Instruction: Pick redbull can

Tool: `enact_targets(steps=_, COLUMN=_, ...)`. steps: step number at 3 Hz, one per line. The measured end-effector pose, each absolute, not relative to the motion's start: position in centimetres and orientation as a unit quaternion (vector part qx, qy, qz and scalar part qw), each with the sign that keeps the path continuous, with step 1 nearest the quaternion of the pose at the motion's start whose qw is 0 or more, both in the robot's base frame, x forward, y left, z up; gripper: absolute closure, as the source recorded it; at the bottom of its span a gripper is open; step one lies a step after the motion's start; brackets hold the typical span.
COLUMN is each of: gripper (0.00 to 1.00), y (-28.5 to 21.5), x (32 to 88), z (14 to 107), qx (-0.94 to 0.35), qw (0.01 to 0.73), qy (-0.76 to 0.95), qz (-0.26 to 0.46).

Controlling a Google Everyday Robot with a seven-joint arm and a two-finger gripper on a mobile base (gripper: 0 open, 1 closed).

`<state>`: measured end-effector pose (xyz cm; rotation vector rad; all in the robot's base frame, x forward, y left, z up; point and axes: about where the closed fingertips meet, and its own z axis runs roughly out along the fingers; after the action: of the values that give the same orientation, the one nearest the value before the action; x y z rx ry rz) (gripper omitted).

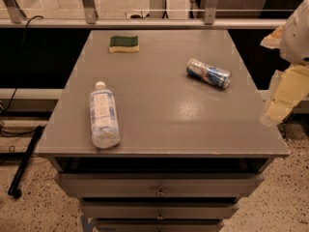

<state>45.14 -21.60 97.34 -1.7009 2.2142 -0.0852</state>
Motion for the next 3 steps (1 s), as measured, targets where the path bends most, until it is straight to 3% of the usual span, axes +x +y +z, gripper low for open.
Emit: enact_targets(steps=3, gripper=0.00, y=-20.3, x=61.5, z=91.8, qx=-0.526, qw=0.218, qy=0.822, qz=0.008)
